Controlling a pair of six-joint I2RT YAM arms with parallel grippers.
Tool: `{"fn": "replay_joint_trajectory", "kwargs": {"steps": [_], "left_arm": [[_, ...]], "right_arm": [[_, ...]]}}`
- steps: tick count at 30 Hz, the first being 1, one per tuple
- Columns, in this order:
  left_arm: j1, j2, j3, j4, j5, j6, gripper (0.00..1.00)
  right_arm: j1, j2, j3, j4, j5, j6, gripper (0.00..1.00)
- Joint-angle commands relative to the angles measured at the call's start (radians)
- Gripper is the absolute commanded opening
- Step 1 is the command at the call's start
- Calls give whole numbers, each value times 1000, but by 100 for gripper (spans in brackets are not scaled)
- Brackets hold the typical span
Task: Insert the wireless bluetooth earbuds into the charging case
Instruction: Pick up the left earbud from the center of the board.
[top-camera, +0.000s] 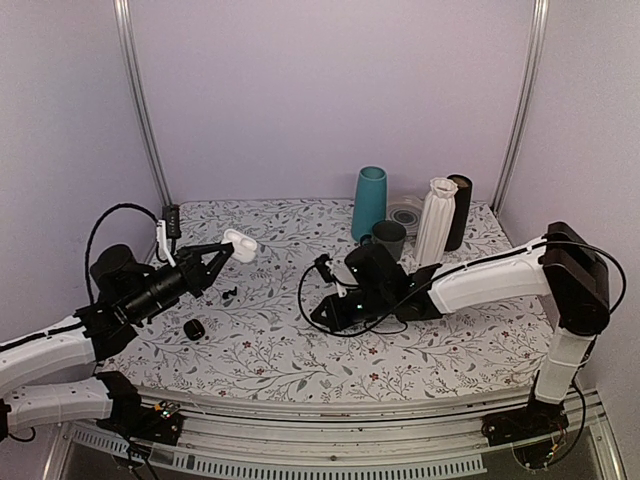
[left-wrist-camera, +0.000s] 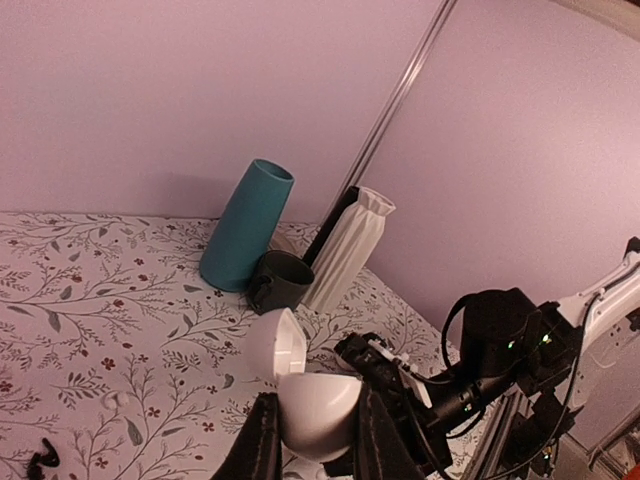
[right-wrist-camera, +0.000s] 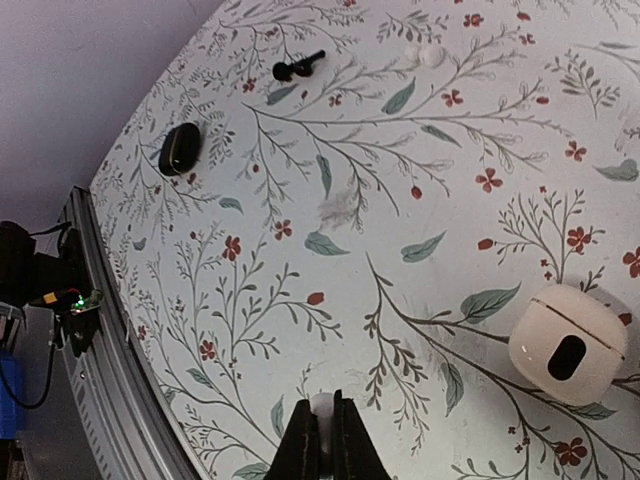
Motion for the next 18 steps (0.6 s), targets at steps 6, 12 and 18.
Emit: {"fn": "replay_joint_trajectory", "kwargs": {"steps": [6, 12, 18], "left_arm": [[57, 98, 16, 190, 357, 65, 0], [66, 179, 15, 319, 505, 18, 0], [67, 243, 14, 427, 600, -31, 0]], "right_arm": [[-15, -263, -3, -9, -4, -103, 4], [-14, -361, 21, 6, -48, -126, 4], [-12, -402, 56, 44, -110, -131, 4]]}}
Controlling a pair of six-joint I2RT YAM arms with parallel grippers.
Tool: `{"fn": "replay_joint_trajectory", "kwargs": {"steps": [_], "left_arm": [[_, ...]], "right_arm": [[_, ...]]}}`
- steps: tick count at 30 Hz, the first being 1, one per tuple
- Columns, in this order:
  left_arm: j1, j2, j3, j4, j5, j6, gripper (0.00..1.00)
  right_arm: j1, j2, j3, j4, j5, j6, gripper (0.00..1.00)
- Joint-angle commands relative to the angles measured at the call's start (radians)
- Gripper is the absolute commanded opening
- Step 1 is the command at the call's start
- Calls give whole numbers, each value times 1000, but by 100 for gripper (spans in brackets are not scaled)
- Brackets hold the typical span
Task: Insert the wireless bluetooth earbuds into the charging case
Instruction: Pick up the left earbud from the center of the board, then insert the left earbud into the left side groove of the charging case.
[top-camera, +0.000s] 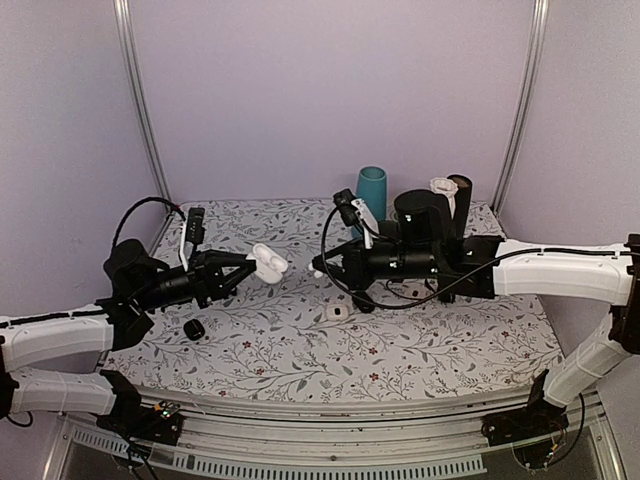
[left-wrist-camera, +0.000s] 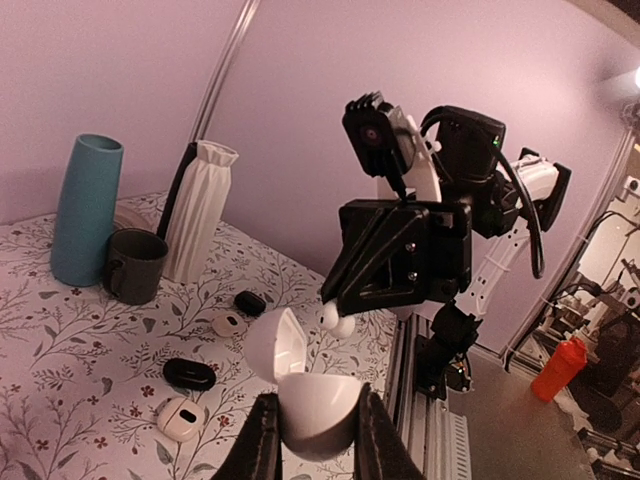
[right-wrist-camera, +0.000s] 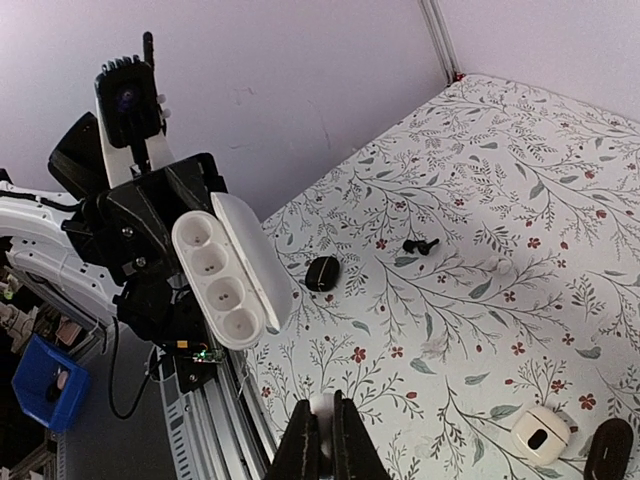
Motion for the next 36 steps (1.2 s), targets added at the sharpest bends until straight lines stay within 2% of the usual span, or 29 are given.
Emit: {"fn": "replay_joint_trajectory", "kwargs": {"steps": [1, 10, 17, 36], "left_arm": [[13, 33, 14, 141, 113, -43, 0], [10, 76, 6, 298, 212, -132, 0], [-7, 94, 27, 329, 250, -155, 0], [-47, 101, 76, 356, 277, -177, 0]], "right_arm": [[0, -47, 49, 44, -64, -17, 4], [43, -60, 72, 159, -128, -27, 4], [88, -27, 120, 215, -139, -61, 4], [173, 81, 236, 114, -55, -202, 4]]}}
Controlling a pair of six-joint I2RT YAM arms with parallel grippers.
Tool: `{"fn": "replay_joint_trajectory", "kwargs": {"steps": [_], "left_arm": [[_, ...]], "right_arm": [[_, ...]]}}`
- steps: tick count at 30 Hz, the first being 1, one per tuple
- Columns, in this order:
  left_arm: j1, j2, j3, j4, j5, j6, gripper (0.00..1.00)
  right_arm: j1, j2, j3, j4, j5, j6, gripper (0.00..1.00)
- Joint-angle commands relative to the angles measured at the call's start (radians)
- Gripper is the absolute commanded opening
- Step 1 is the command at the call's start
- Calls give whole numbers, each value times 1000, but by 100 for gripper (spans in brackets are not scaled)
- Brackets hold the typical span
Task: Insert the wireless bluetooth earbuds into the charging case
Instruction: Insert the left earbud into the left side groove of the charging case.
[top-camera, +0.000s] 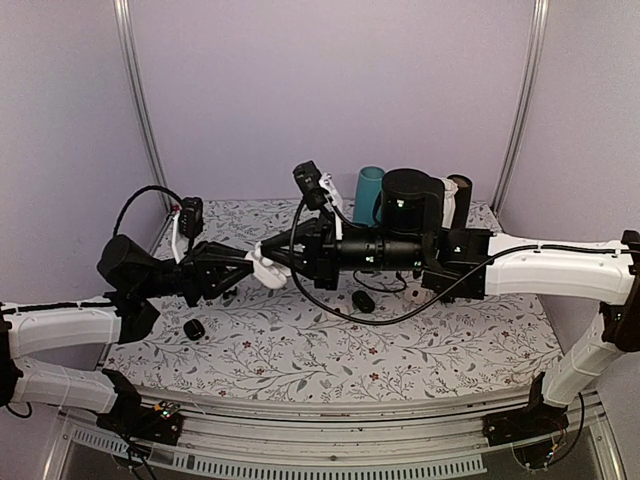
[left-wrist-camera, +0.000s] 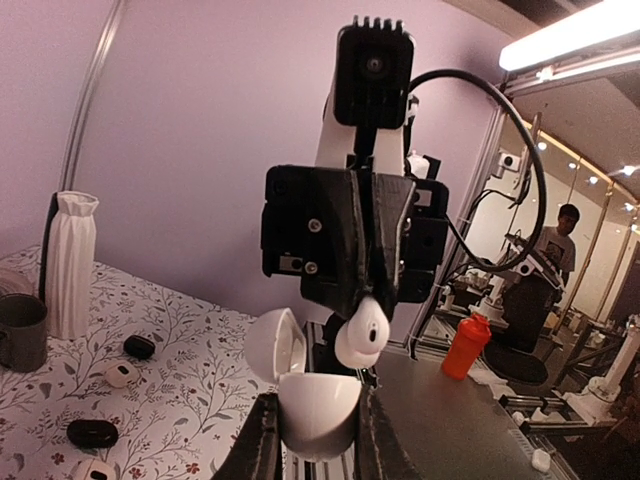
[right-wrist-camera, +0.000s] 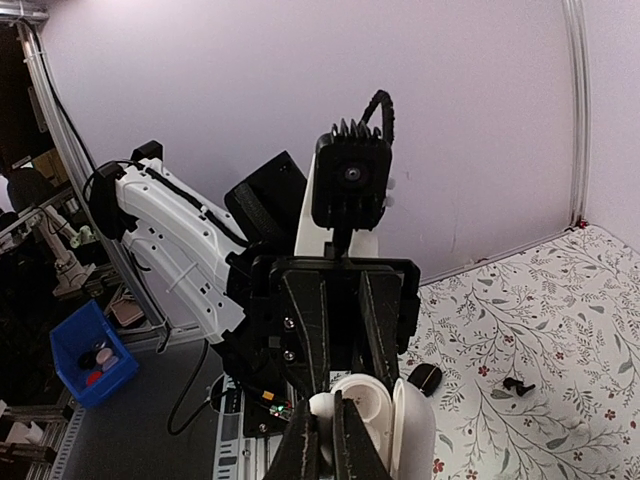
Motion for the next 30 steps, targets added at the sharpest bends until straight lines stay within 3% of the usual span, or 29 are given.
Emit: {"fn": "replay_joint_trajectory", "kwargs": {"steps": [1, 30], "left_arm": [[-19, 6, 30, 30, 17, -11, 0], [-44, -64, 54, -38, -64, 48, 0]], "right_arm": [[16, 21, 43, -34, 47, -42, 4], [51, 85, 119, -171, 162, -103, 5]]}}
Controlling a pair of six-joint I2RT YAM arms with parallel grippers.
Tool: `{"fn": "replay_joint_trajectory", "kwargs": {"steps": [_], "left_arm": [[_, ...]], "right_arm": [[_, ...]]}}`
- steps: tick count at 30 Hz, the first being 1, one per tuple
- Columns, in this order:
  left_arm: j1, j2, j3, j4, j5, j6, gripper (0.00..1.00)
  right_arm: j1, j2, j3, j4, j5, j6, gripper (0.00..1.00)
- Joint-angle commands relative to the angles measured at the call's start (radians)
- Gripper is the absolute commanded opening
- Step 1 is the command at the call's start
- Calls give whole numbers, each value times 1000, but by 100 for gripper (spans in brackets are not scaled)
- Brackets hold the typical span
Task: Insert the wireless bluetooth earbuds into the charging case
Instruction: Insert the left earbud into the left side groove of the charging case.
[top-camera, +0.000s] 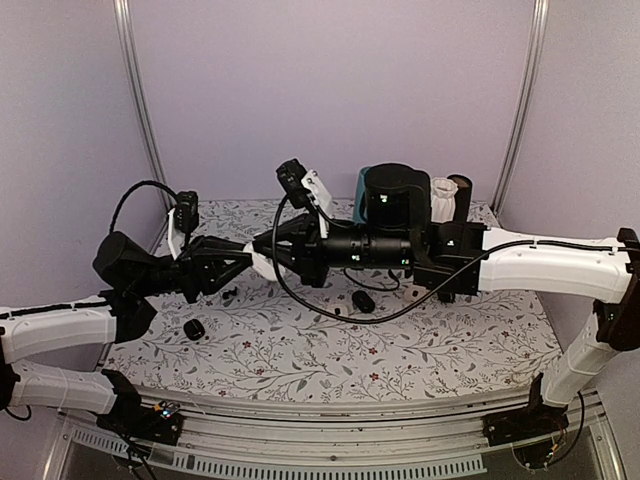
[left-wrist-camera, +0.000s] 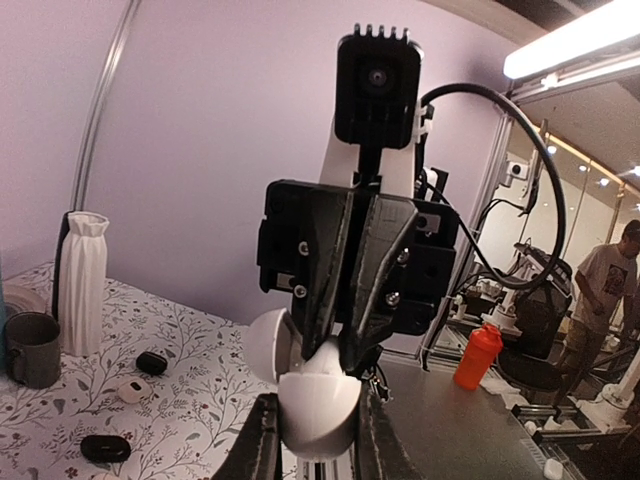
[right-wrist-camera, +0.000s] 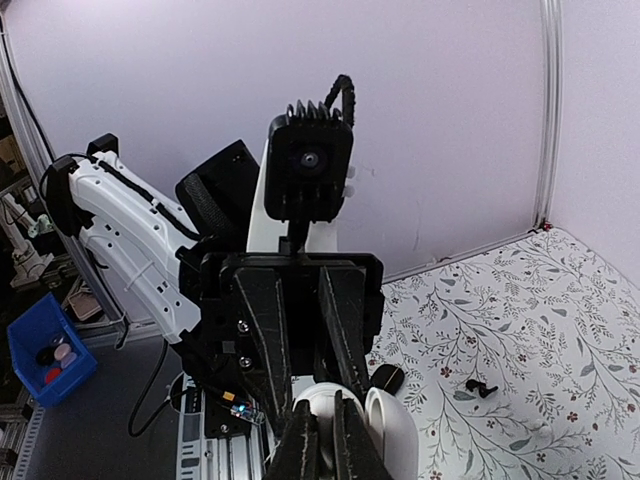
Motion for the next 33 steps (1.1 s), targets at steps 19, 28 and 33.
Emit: {"fn": "replay_joint_trajectory", "kwargs": {"steps": [19, 28, 33], "left_arm": [[-27, -69, -6, -66, -112, 80, 0], [-26, -77, -20, -98, -158, 95, 0], [-24, -86, -24, -128, -187, 105, 0]], "right_arm": [[18, 17, 60, -88, 93, 3, 26], [17, -24, 63, -71, 116, 4, 28], [16, -43, 64, -56, 114, 8, 29]]}}
